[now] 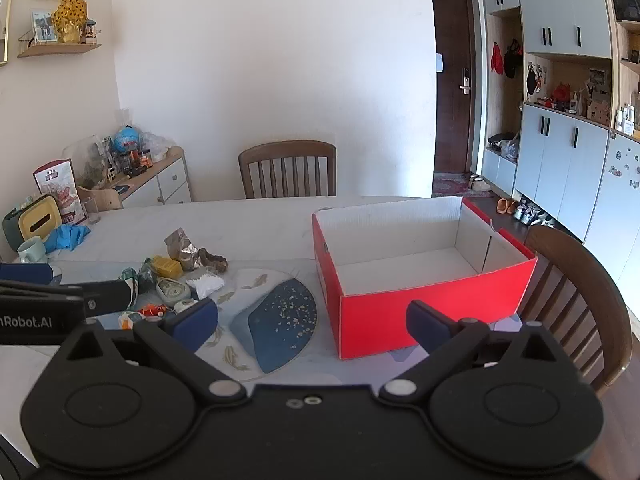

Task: Organize objects
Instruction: 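Move both tools toward the cluttered items on the table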

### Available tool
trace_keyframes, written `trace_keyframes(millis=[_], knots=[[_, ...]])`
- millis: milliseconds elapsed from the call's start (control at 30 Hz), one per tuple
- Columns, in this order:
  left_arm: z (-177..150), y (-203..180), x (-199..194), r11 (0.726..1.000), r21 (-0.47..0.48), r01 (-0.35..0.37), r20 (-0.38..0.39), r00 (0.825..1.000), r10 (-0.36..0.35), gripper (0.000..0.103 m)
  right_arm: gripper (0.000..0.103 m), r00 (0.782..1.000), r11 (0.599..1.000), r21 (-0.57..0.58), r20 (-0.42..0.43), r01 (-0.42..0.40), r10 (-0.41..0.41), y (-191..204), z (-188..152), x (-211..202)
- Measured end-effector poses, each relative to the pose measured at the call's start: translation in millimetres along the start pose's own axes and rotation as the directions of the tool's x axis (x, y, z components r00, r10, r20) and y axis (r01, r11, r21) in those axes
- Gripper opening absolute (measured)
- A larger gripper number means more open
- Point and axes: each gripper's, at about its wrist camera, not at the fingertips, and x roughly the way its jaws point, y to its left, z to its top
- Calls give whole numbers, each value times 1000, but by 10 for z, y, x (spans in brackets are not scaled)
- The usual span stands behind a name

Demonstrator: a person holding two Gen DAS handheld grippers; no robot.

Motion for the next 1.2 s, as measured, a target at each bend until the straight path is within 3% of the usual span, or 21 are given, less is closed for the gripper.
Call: trace_keyframes(millis=[1033, 1200], knots=[[31, 186, -44, 995, -87, -49, 62, 997, 55, 103, 102, 995, 995, -30, 34, -93, 94, 97, 84, 96], [31, 215, -61, 998, -67, -13, 81, 997, 19, 103, 102, 994, 993, -50, 23, -106, 108, 184, 91, 147]])
